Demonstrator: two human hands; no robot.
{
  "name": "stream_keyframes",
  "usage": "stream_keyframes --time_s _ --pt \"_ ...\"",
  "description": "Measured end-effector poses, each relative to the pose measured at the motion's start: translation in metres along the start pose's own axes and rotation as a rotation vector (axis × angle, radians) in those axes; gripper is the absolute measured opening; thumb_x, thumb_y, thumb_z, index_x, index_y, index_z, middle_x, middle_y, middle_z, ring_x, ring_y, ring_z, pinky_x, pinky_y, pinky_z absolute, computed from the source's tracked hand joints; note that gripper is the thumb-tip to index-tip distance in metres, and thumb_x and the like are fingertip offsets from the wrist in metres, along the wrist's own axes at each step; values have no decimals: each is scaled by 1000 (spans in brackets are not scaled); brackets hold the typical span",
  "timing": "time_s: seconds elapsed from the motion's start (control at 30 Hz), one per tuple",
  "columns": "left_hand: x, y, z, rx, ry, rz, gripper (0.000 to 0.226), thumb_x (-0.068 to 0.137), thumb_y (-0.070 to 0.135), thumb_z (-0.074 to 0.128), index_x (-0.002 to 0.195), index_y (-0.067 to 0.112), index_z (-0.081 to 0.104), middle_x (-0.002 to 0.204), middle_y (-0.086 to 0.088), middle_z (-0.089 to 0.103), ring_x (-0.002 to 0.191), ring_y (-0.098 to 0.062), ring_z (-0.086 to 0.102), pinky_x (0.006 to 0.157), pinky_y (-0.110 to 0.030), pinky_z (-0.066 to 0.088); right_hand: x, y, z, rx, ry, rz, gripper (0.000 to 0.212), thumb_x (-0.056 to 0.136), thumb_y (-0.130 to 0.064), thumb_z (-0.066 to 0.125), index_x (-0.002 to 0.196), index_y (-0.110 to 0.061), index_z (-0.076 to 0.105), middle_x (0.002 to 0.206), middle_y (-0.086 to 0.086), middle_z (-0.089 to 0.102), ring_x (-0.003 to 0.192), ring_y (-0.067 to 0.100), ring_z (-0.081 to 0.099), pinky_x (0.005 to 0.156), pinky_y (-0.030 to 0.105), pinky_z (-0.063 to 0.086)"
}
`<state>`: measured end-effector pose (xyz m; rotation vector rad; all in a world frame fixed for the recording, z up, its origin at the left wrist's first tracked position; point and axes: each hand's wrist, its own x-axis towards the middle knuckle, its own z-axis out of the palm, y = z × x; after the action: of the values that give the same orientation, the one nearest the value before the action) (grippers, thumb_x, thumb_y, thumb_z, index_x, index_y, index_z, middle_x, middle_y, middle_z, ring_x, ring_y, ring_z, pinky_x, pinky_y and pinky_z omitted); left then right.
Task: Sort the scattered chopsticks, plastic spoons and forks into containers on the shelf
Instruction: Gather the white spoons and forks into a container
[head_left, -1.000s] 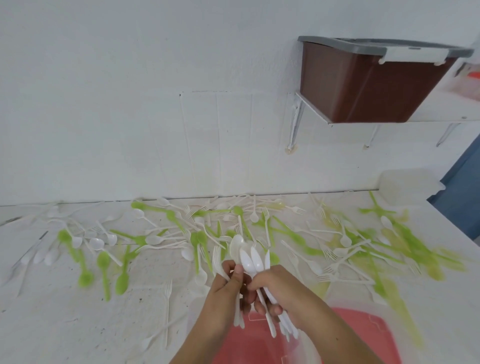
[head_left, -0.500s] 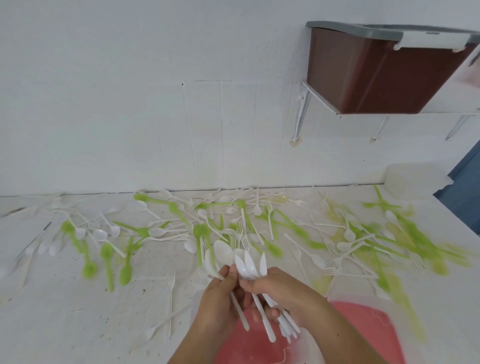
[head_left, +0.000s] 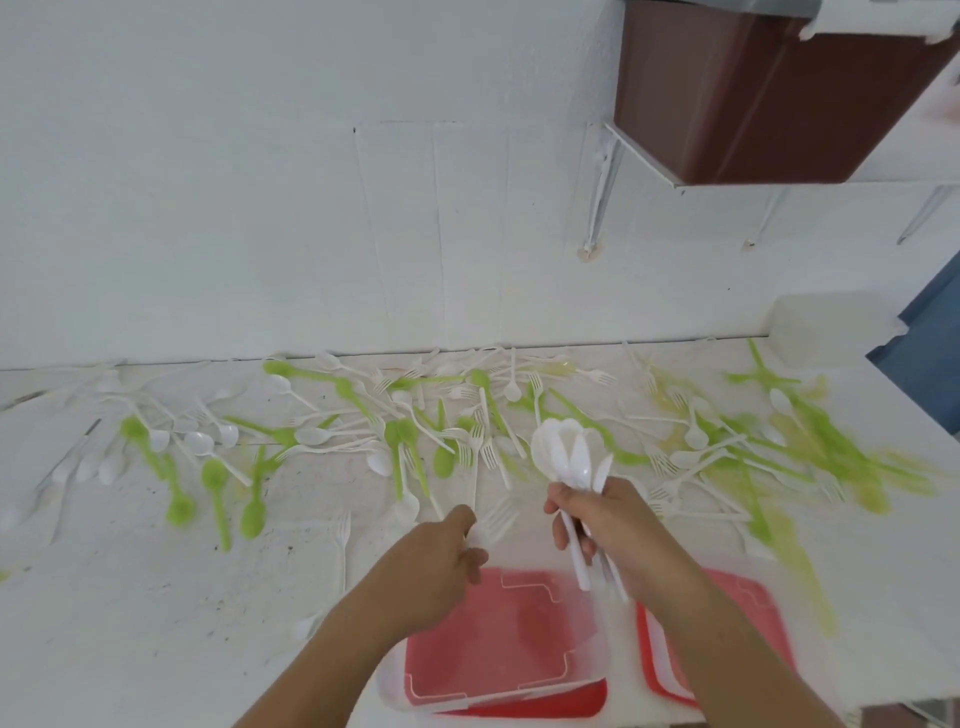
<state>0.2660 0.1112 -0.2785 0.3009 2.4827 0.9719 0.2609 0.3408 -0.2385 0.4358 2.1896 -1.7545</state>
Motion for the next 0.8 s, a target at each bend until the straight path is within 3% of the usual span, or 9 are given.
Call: stream_keyframes --time_s 0.1,0.17,0.23,0.43,0.63,0.8 --pt "7 1 12 489 -53 95 6 106 24 43 107 18 44 87 -4 58 77 -26 57 66 -40 44 3 -5 -16 29 112 -47 25 100 -18 60 88 0 71 63 13 68 44 17 41 49 26 39" --pt "15 6 27 641 -83 123 11 107 22 41 116 16 44 88 -5 53 82 -28 59 68 -37 41 4 -11 -23 41 149 -77 24 100 -19 60 88 -1 71 62 12 67 44 17 41 47 24 38" --pt "27 8 42 761 -101 133 20 105 16 40 125 13 43 97 -10 60 91 -34 65 69 -39 43 4 -15 -27 33 158 -104 25 99 -21 61 87 -2 71 62 11 68 46 18 40 48 24 38" --pt "36 13 71 950 -103 175 24 105 11 39 127 12 49 113 -10 68 102 -36 69 70 -41 43 4 -16 -24 16 119 -108 26 99 -21 62 86 -2 72 62 12 69 47 19 43 53 30 39" --pt "39 6 83 1019 -107 182 28 104 7 43 128 8 56 121 -13 60 110 -32 63 84 -41 51 6 -8 -17 9 71 -93 26 98 -23 62 85 -4 73 62 12 69 42 13 45 55 30 39" --pt "39 7 86 1056 -77 183 27 104 5 41 128 7 55 118 -13 58 107 -32 63 74 -41 45 8 -8 -14 -8 48 -95 26 99 -25 62 85 -6 73 64 12 70 42 9 48 58 31 41"
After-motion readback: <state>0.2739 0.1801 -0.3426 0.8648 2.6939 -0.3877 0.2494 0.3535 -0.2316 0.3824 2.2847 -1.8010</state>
